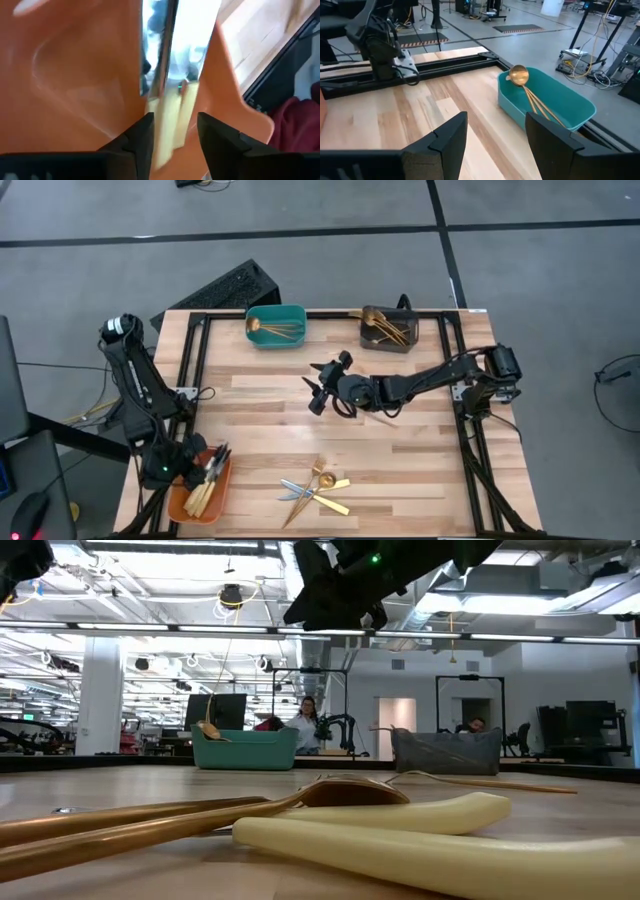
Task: Sort silverware by color (type)
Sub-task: Put the gold fork into the black bin
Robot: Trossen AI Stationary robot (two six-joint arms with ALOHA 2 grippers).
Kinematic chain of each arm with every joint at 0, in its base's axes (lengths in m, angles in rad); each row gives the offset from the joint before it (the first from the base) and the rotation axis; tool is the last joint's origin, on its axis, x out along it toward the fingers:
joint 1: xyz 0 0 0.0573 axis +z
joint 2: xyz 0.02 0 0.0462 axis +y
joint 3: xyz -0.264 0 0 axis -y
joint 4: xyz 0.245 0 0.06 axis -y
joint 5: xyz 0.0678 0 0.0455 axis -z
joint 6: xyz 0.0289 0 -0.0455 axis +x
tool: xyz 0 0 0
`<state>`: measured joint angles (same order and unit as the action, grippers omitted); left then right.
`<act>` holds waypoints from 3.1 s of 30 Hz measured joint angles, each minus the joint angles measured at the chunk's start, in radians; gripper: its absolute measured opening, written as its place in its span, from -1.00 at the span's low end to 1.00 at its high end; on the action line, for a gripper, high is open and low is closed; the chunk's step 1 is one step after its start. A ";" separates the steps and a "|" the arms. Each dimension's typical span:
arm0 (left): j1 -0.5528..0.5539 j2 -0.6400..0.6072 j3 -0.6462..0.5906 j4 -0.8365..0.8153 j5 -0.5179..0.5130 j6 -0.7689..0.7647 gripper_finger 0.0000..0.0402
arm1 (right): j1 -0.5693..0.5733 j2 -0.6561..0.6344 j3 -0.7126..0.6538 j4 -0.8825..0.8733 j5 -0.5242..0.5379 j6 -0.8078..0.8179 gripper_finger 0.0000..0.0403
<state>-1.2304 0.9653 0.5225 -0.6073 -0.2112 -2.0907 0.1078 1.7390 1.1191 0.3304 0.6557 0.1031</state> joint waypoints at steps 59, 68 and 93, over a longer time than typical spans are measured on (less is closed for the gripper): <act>0.914 -0.030 -0.081 0.421 -0.519 1.565 -0.42 | -0.013 -0.016 -0.178 -0.904 -0.396 0.466 -0.28; 0.924 -0.030 -0.081 0.422 -0.542 1.555 -0.42 | -0.034 -0.024 -0.221 -0.839 -0.400 0.499 -0.86; 0.925 -0.030 -0.081 0.354 -0.561 1.619 -0.42 | -0.427 -0.327 -0.173 -0.609 0.024 -0.409 -0.83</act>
<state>-0.3058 0.9356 0.4416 -0.2536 -0.7717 -0.4713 -0.3191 1.4120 0.9458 -0.2784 0.6801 -0.3063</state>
